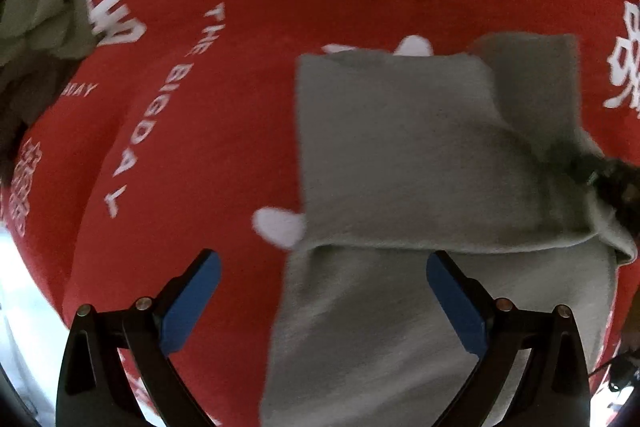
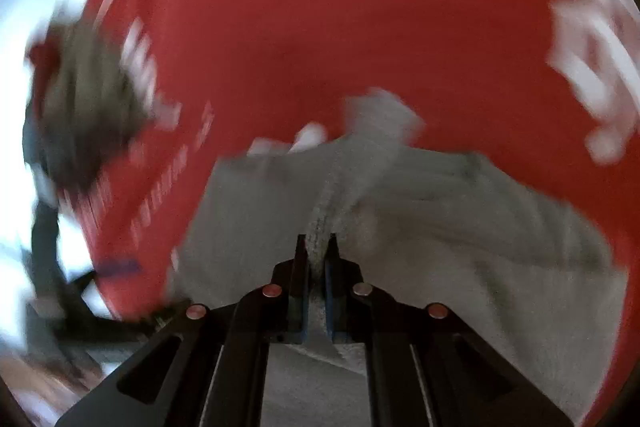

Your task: Fold small clothes

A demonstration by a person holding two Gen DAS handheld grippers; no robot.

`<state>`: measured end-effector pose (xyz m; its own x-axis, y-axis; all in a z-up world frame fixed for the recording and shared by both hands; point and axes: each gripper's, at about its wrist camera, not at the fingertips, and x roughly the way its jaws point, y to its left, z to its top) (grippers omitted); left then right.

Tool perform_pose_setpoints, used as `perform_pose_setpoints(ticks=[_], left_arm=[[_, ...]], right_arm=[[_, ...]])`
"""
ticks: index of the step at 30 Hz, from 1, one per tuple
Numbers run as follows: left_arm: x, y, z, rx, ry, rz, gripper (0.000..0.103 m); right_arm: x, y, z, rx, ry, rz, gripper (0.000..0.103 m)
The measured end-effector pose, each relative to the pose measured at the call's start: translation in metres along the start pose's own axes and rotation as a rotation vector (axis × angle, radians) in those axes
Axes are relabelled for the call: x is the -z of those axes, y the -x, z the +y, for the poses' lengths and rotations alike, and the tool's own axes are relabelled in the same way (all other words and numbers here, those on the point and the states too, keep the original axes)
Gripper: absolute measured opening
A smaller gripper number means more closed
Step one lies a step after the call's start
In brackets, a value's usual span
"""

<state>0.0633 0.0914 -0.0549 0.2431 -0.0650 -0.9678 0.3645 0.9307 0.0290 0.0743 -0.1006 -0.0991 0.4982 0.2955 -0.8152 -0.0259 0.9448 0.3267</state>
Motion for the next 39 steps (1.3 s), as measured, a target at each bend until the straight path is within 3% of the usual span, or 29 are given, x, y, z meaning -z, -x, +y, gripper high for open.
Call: perform_pose_setpoints(ticks=[2,4,6,8,10,12,16,18,22,24,25,26,29,31,33,35,39], left_arm=[[0.003,-0.002,0.011,-0.015,0.017,0.012,0.103],[0.005,-0.002,0.016,-0.020,0.024,0.019,0.103],[0.007,0.001,0.017,-0.019,0.023,0.020,0.103],[0.003,0.007,0.013,-0.003,0.016,0.009,0.103],[-0.003,0.013,0.004,0.029,0.003,-0.006,0.103],[-0.013,0.017,-0.010,0.071,-0.015,-0.024,0.103],[-0.033,0.009,-0.040,0.132,-0.046,-0.029,0.103],[-0.041,-0.001,-0.056,0.155,-0.052,-0.014,0.103],[-0.047,-0.023,-0.079,0.135,-0.073,0.012,0.103],[-0.047,-0.029,-0.083,0.115,-0.078,0.022,0.103],[-0.047,-0.032,-0.083,0.091,-0.087,0.024,0.103],[-0.046,-0.033,-0.082,0.071,-0.096,0.022,0.103],[-0.042,-0.044,-0.071,0.009,-0.120,0.042,0.103],[-0.040,-0.047,-0.060,0.033,-0.099,0.059,0.103],[-0.041,-0.043,-0.052,0.024,-0.098,0.059,0.103],[-0.040,-0.037,-0.047,0.004,-0.116,0.052,0.103],[-0.034,-0.024,-0.038,0.041,-0.131,0.069,0.103]], right_arm=[[0.007,-0.025,0.027,0.019,0.119,0.078,0.010],[0.020,-0.045,0.046,0.095,0.215,0.157,0.014],[0.024,-0.044,0.061,0.150,0.286,0.160,0.029],[0.033,-0.022,0.052,0.142,0.253,0.152,0.055],[0.041,0.003,0.030,0.088,0.118,0.143,0.055],[0.054,0.029,-0.009,0.053,-0.098,0.135,0.055],[0.111,0.086,-0.112,0.036,-0.632,0.052,0.056],[0.140,0.098,-0.146,0.037,-0.838,0.013,0.056],[0.179,0.105,-0.199,-0.070,-1.111,-0.047,0.052],[0.189,0.099,-0.212,-0.095,-1.192,-0.058,0.040],[0.191,0.098,-0.217,-0.113,-1.218,-0.077,0.013],[0.192,0.101,-0.220,-0.121,-1.226,-0.094,0.007],[0.189,0.113,-0.229,-0.068,-1.146,-0.094,0.007],[0.193,0.109,-0.231,-0.036,-1.098,-0.034,0.007],[0.199,0.103,-0.227,-0.061,-1.109,-0.028,0.008],[0.203,0.110,-0.226,-0.056,-1.106,-0.023,0.016],[0.197,0.120,-0.211,-0.004,-1.041,0.011,0.027]])
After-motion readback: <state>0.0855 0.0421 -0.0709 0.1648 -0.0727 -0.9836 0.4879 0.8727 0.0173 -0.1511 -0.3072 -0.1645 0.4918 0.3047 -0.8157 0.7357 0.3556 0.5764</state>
